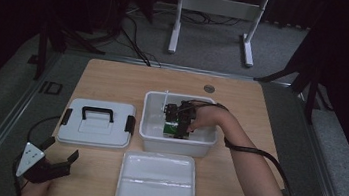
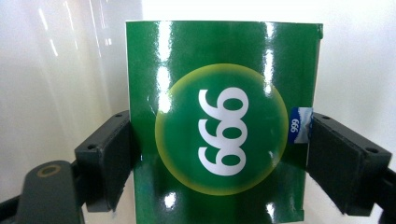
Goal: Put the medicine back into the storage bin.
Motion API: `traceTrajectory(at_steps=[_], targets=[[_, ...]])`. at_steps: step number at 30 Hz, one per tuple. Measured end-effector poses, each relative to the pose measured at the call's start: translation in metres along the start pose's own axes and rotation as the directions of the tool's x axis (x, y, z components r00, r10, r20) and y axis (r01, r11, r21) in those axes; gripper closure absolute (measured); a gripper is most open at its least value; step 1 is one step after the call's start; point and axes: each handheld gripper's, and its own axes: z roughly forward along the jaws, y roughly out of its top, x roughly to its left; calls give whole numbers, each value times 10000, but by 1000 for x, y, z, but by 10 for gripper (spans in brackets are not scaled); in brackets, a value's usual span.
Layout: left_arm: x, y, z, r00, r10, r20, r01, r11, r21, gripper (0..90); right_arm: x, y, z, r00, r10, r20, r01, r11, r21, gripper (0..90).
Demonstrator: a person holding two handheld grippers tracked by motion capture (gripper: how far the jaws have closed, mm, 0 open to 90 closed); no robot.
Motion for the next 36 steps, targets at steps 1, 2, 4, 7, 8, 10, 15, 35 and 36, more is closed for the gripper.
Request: traceTrajectory(at_steps=[1,2,4,7,8,10,15,35,36], targets=[[0,0,0,10000,0,5,0,10000,10,22,-1,0,0,10000,39,-23,-39,10000,-90,153],[0,0,0,10000,-6,4,6,10000,8,22,-2,-1,0,10000,56,16,-55,9999,-124,153],[0,0,0,10000,4,10,-4,10000,15,22,-2,0,1,10000,58,37,-58,10000,-76,152],[0,0,0,10000,22,6,-22,10000,28,22,-6,0,3,9999,151,-28,-152,9998,-162,151],[0,0,0,10000,20,11,-20,10000,27,22,-6,0,5,9998,178,-60,-179,9998,-104,149],[0,0,0,10000,10,26,-10,10000,25,22,-7,0,6,9995,272,-134,-274,9995,-157,149],[0,0,0,10000,9,39,-9,10000,14,22,-9,-1,3,9994,341,-49,-342,9992,-191,133],[0,0,0,10000,34,-18,-34,10000,38,22,0,-27,-67,9944,966,440,-921,9912,-949,122],[0,0,0,10000,29,-33,-29,10000,39,22,2,-28,-69,9946,992,313,-955,9900,-1035,122]])
